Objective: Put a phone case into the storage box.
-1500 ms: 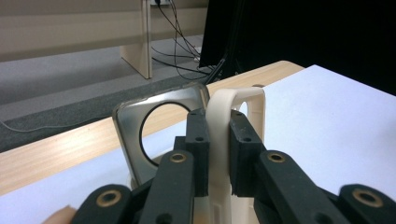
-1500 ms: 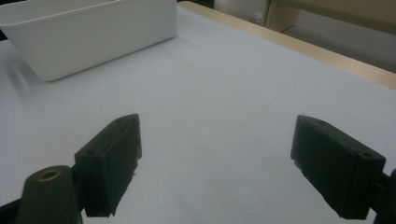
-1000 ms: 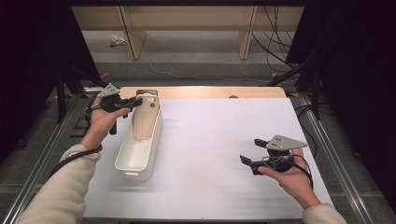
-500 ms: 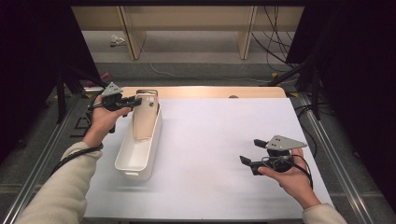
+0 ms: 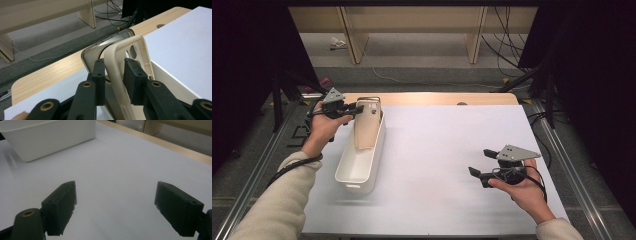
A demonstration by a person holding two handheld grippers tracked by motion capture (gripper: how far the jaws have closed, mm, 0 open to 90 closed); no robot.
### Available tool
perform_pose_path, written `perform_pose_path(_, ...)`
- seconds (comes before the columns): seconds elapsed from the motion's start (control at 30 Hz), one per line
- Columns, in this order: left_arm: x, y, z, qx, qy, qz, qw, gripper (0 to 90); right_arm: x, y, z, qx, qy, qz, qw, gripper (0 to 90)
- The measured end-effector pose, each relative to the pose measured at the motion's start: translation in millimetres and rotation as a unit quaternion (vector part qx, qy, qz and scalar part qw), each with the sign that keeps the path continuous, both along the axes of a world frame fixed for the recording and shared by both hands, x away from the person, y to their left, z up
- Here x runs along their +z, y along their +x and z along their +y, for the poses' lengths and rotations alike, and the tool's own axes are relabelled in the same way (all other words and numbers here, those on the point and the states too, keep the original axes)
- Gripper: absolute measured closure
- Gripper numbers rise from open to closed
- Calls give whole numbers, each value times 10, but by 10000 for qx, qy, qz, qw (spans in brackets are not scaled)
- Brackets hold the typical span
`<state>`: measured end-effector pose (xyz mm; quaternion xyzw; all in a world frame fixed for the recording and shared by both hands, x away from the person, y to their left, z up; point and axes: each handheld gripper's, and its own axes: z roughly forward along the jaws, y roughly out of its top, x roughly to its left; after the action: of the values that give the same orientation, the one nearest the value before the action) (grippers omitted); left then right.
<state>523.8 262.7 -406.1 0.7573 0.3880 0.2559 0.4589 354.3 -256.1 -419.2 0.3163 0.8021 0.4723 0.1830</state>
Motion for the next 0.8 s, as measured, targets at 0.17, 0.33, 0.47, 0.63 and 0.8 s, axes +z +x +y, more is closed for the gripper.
perform_pose_path(0.17,-1,8,-24,56,203,13,9998,686,-1,-1,1,0,-2,3,10000,185)
perform_pose_path(0.33,-11,15,-48,147,433,13,9990,654,-2,-1,0,5,0,10,10000,186)
perform_pose_path(0.47,-14,20,-50,175,514,18,9985,635,-1,0,-2,3,-2,2,10000,186)
perform_pose_path(0.63,10,16,-27,243,522,-7,9983,610,-2,0,-1,7,0,8,10000,185)
perform_pose_path(0.8,57,7,-32,229,523,-82,9983,611,-3,0,2,9,-10,9,10000,185)
